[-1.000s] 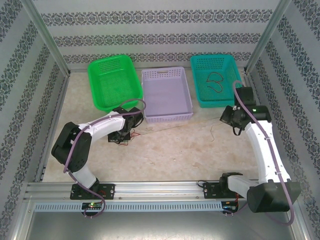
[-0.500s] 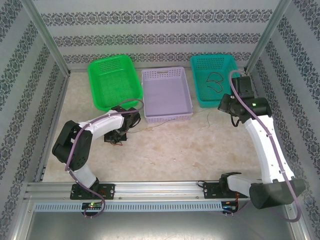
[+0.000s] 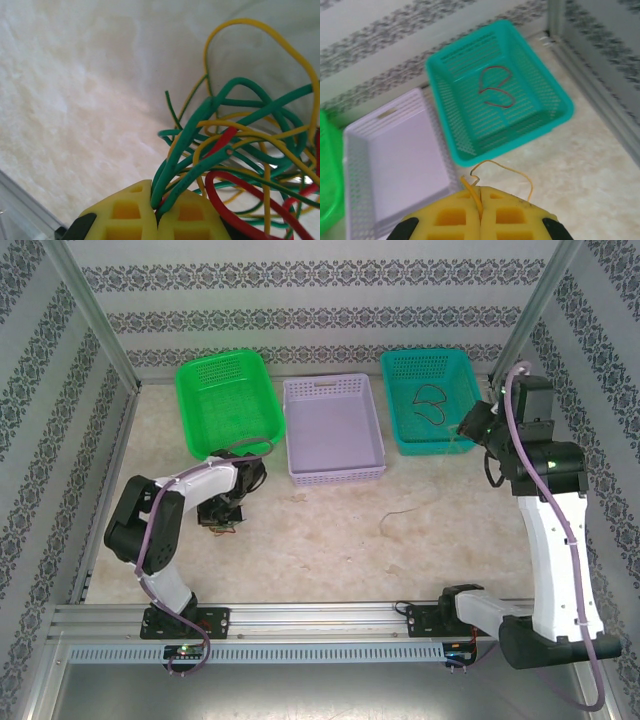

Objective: Untangle the cables

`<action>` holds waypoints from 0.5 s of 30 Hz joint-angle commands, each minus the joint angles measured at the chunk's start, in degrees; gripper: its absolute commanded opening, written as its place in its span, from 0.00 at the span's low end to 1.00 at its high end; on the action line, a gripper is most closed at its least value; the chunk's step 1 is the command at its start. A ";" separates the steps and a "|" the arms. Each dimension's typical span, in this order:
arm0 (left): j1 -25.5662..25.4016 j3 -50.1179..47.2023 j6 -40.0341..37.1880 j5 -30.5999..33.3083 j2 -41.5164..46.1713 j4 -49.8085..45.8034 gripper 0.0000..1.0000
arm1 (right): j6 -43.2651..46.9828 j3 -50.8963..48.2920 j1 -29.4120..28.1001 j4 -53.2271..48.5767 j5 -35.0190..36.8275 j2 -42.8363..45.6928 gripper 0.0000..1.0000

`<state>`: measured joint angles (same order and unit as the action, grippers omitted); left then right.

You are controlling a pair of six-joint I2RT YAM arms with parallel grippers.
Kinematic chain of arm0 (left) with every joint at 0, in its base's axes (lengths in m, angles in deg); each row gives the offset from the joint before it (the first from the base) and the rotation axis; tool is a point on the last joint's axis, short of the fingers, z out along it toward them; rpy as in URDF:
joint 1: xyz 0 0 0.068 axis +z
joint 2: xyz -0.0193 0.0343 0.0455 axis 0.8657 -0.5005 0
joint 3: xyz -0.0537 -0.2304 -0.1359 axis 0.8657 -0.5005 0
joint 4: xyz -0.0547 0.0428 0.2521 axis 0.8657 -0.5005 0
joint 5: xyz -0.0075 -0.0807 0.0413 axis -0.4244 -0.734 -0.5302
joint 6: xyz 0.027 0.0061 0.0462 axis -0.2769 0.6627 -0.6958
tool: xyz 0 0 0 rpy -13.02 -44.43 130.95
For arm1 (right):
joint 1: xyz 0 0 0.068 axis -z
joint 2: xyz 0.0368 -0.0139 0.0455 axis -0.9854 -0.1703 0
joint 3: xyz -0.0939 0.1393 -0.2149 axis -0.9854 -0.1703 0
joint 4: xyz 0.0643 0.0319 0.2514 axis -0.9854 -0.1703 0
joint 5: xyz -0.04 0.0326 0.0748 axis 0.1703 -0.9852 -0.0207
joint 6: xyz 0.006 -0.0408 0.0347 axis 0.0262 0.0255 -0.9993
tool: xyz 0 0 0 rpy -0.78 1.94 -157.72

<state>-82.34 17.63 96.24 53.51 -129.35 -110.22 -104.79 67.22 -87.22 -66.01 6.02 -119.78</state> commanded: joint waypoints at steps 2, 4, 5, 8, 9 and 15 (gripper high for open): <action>0.15 3.59 -1.01 -10.11 2.56 3.83 0.00 | 3.07 5.12 -8.11 -0.32 -2.18 -1.51 0.00; -0.17 5.43 0.38 -12.67 2.35 3.59 0.04 | 3.29 7.64 -10.88 -1.05 -0.66 -1.79 0.00; -0.29 6.34 1.02 -13.82 2.39 3.55 0.09 | 3.30 9.10 -12.05 -1.15 -0.54 -2.02 0.00; -0.32 8.51 2.38 -16.75 2.65 3.39 0.37 | 3.14 13.01 -14.06 -0.51 -2.74 -3.11 0.00; -0.29 9.31 2.77 -17.34 2.68 2.98 0.47 | 2.89 14.08 -14.29 0.01 -4.55 -3.65 0.00; -0.35 14.69 5.87 -21.28 6.53 1.31 0.62 | -2.65 18.31 -14.94 1.92 -13.36 -7.81 0.00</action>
<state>-82.40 29.48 99.41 35.39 -126.71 -107.42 -104.39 84.91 -101.23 -65.08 -1.89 -125.51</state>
